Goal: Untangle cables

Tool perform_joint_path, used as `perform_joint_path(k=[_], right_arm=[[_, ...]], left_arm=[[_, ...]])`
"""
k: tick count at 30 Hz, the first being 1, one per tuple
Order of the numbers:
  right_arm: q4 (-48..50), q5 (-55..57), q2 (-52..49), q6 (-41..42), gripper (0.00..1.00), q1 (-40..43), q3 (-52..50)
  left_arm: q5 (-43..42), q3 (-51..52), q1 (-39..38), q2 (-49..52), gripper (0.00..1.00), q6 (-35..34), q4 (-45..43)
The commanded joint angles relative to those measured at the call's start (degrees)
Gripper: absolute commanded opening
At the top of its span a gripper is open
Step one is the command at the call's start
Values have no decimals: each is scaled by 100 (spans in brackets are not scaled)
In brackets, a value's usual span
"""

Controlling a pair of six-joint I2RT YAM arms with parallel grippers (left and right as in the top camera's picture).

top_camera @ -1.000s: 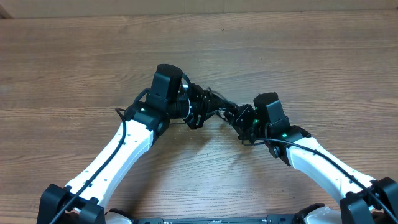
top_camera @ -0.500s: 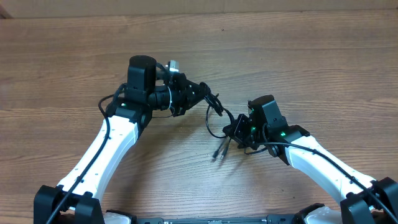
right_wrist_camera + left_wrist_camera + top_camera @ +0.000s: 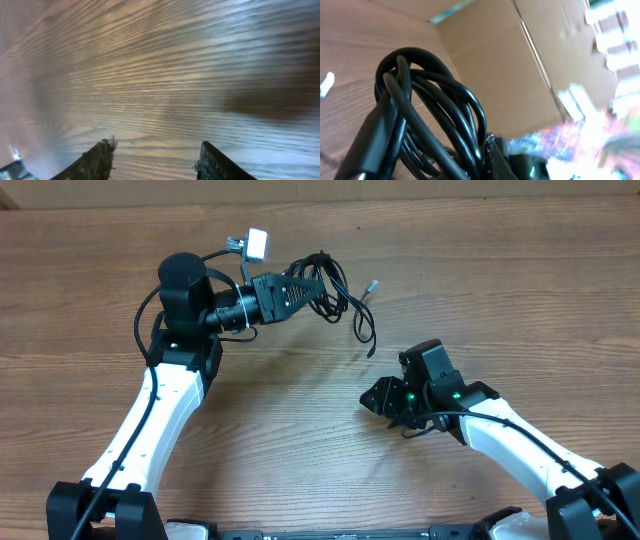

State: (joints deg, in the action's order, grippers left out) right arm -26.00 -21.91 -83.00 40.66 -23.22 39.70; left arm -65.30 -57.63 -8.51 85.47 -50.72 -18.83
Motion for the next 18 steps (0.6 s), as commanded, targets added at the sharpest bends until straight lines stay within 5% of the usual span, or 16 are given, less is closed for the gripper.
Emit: perform_joint_path(k=[1, 2, 7, 18], right_arm=[[-850, -229, 229, -868, 57, 555, 688], [-1399, -520, 374, -1329, 58, 837, 1073], [-1508, -2024, 739, -2933, 66, 1104, 1475], [-181, -2083, 745, -3926, 76, 1097, 1473]], left_arm=[[-1154, -133, 9, -81, 4, 2166, 170], [-1434, -133, 9, -81, 4, 3034, 367], [-1558, -133, -63, -81, 4, 5069, 1394], [-2531, -133, -94, -81, 4, 5886, 1604]])
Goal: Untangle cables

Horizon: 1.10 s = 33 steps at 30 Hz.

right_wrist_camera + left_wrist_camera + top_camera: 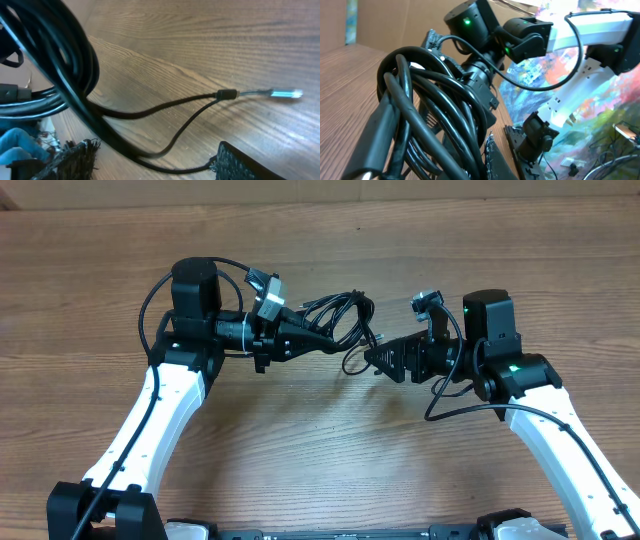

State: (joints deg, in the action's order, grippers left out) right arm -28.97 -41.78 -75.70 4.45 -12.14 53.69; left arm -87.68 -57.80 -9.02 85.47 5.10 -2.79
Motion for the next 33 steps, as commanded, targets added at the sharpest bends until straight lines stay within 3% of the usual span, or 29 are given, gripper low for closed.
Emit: perform_joint_path(k=[1, 6, 10, 24, 33], right_arm=[[179, -96, 15, -304, 76, -11, 76], [874, -96, 15, -299, 78, -11, 74], [1403, -94, 15, -280, 100, -11, 74], [1709, 11, 15, -280, 100, -11, 74], [1252, -291, 15, -107, 100, -11, 74]], left_arm=[[-278, -114, -44, -81, 4, 304, -2], [118, -116, -44, -79, 4, 302, 4], [275, -116, -39, -79, 4, 302, -22], [398, -116, -33, -76, 4, 42, 111], [409, -116, -35, -76, 4, -243, 273]])
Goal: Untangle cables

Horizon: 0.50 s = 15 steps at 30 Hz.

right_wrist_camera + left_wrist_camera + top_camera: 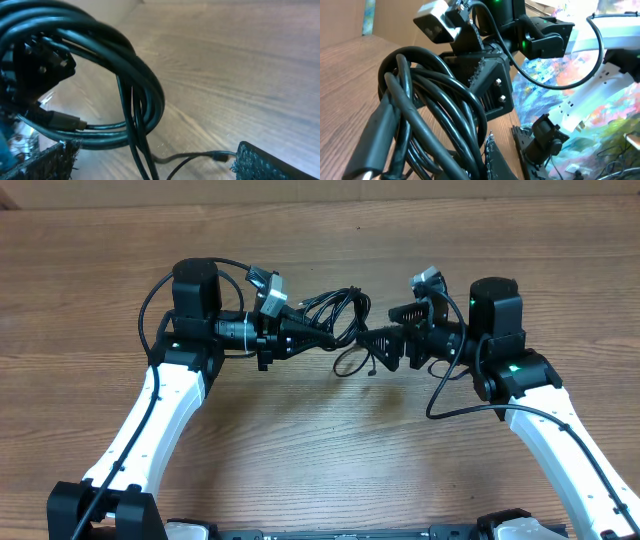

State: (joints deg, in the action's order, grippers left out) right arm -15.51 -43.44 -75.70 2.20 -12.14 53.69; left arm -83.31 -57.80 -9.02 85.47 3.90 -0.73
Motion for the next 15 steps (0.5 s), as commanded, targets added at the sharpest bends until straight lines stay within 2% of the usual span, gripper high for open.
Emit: perform_joint_path(k=[1, 15], right_arm=[[-142, -125, 15, 118, 100, -11, 74], [-328, -70, 15, 114, 100, -11, 74]], left_arm=[[-28, -116, -35, -76, 4, -136, 96], [-31, -116, -39, -76, 4, -330, 372]])
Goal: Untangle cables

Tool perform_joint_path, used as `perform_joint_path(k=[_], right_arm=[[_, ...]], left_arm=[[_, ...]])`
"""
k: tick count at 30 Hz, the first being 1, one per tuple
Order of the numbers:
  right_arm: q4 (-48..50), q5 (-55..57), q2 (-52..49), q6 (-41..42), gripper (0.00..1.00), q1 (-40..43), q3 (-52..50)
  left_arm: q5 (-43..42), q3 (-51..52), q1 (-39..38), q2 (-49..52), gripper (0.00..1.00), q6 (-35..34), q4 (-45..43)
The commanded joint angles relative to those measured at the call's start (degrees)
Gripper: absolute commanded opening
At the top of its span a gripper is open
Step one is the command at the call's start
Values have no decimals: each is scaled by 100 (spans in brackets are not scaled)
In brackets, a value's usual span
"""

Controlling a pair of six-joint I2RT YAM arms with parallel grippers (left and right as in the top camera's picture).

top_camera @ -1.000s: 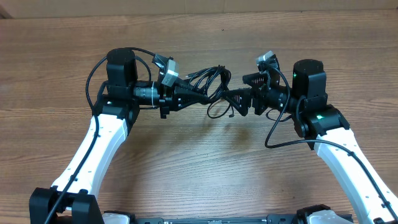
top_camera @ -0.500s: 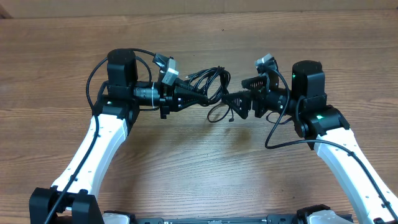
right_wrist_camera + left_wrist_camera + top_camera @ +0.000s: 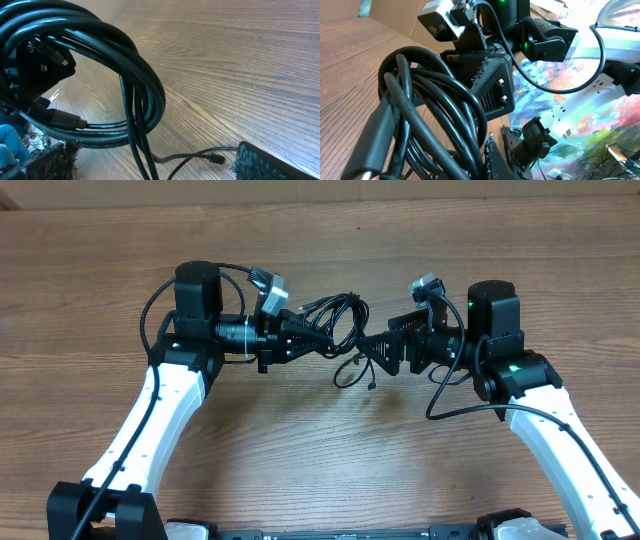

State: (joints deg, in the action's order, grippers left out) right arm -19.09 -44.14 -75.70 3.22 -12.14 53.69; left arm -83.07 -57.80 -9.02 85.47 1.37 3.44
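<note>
A bundle of black cables [image 3: 335,315] hangs in the air over the table's middle, with my left gripper [image 3: 298,340] shut on its left side. In the left wrist view the coils [image 3: 420,110] fill the frame beside one finger [image 3: 495,160]. My right gripper [image 3: 386,342] faces the bundle from the right, open. In the right wrist view the loops [image 3: 100,40] sit ahead, and thin strands [image 3: 136,130] drop between the fingers [image 3: 270,162]. A small plug end [image 3: 215,158] lies near the right finger. Loose ends [image 3: 350,375] trail onto the wood.
The wooden table [image 3: 320,460] runs under both arms. A cardboard wall [image 3: 320,190] lines the far edge. The two arms meet tip to tip at mid-table, with the left arm's own wiring [image 3: 150,310] looping at its wrist.
Little has changed. The left gripper with the bundle has edged slightly toward the right gripper, and the loose ends lie a bit nearer the front. The right gripper stays open around the strands.
At first my left gripper held the bundle at the far left, and the right gripper was open low over bare wood at the front right. Then both met at mid-table, the right beside the dangling ends. Now the hanging strands run between the right fingers.
</note>
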Motion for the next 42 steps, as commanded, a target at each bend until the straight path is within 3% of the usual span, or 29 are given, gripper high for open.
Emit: perform_joint_path(k=[1, 20, 24, 28, 31, 35, 40, 42], right_arm=[[31, 127, 15, 11, 100, -11, 74], [184, 13, 9, 13, 100, -11, 72], [223, 13, -83, 11, 100, -11, 70], [214, -243, -181, -70, 100, -22, 68], [223, -249, -256, -990, 100, -76, 66], [341, -793, -295, -1152, 85, -291, 66], [704, -728, -417, -1725, 72, -592, 66], [901, -328, -516, -1725, 57, -595, 66]], left_arm=[[-55, -116, -39, -76, 4, -76, -90], [-212, -116, -35, -76, 4, 162, -337], [-619, -116, -55, -76, 4, 155, -369], [-750, -118, -39, -83, 4, -728, -960], [-748, -118, -39, -83, 4, -789, -1421], [-748, -118, -87, -83, 4, -1956, -2415], [-745, -118, -162, -81, 4, -2114, -2406], [-745, -118, -162, -83, 4, -2249, -2387]])
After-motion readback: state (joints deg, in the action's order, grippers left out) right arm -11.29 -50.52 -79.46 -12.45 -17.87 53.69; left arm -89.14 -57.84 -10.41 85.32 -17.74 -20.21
